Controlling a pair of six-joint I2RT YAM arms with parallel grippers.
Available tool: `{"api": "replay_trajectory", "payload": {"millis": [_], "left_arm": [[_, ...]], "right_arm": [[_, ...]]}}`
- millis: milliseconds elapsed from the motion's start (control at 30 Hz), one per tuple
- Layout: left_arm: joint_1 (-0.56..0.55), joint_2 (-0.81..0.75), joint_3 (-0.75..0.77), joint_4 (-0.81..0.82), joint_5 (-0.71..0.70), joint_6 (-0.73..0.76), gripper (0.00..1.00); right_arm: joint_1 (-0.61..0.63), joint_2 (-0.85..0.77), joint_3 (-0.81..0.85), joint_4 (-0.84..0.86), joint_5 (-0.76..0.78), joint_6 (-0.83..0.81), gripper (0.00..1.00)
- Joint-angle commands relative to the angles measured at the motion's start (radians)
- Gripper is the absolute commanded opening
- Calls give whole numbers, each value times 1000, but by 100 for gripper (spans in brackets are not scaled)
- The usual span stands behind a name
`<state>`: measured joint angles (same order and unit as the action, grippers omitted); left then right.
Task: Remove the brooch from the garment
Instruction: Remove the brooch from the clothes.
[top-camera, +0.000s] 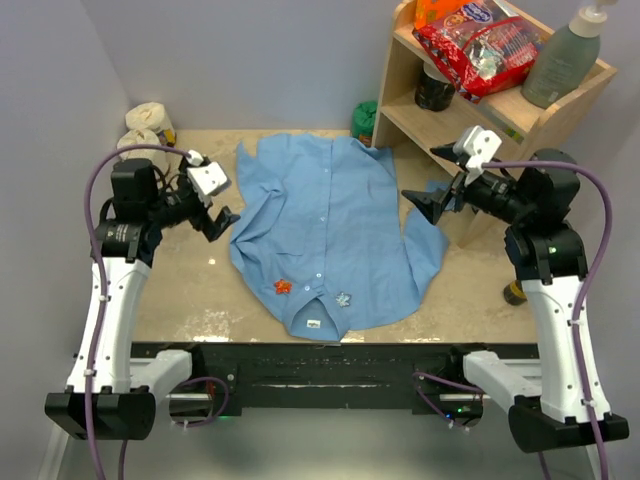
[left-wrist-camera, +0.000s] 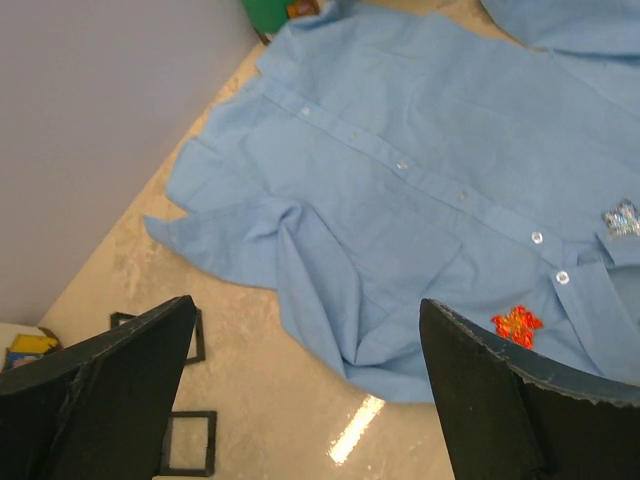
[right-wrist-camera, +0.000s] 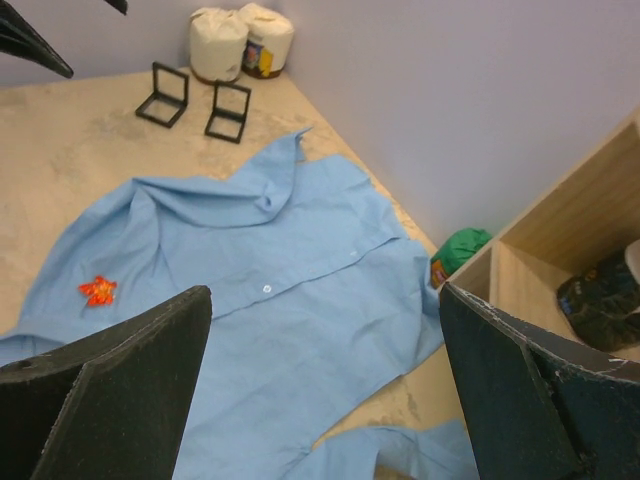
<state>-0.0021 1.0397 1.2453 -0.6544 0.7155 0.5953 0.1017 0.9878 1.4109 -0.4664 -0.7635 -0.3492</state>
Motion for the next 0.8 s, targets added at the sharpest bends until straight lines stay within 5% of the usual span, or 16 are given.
{"api": "replay_trajectory", "payload": {"millis": [0,300,767], "left_arm": [[-2,-26,-102,-128,52,182,100],[-108,-15,-308,-192,22,314,100],[-279,118,-477,79,-63,192,100]], "right_arm": [[0,-3,-68,-34,-95,-74,99],[12,-18,-225,34,-86,-60,99],[12,-47,-303,26,-34,-93,99]]}}
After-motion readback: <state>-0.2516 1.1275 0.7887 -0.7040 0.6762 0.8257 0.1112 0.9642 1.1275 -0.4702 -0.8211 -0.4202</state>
